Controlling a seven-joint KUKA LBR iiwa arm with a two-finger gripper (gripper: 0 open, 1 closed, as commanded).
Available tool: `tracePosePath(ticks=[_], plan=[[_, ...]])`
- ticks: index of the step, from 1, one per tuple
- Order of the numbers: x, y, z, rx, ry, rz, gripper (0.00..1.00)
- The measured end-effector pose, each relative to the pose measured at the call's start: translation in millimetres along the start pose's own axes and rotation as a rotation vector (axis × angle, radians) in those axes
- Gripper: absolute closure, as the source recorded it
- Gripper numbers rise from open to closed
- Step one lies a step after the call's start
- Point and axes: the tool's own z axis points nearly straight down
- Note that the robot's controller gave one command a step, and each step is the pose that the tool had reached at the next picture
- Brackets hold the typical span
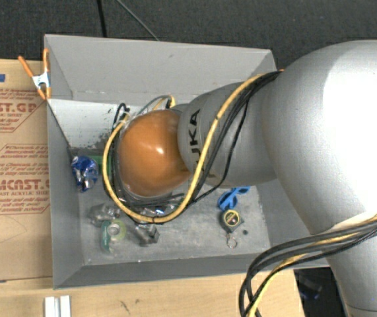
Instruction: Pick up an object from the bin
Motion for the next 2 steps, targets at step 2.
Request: tracePosePath(ticks=[2], plan=[[15.4,-3.5,-171.3,0.009,-0.009,0.006,1.0]])
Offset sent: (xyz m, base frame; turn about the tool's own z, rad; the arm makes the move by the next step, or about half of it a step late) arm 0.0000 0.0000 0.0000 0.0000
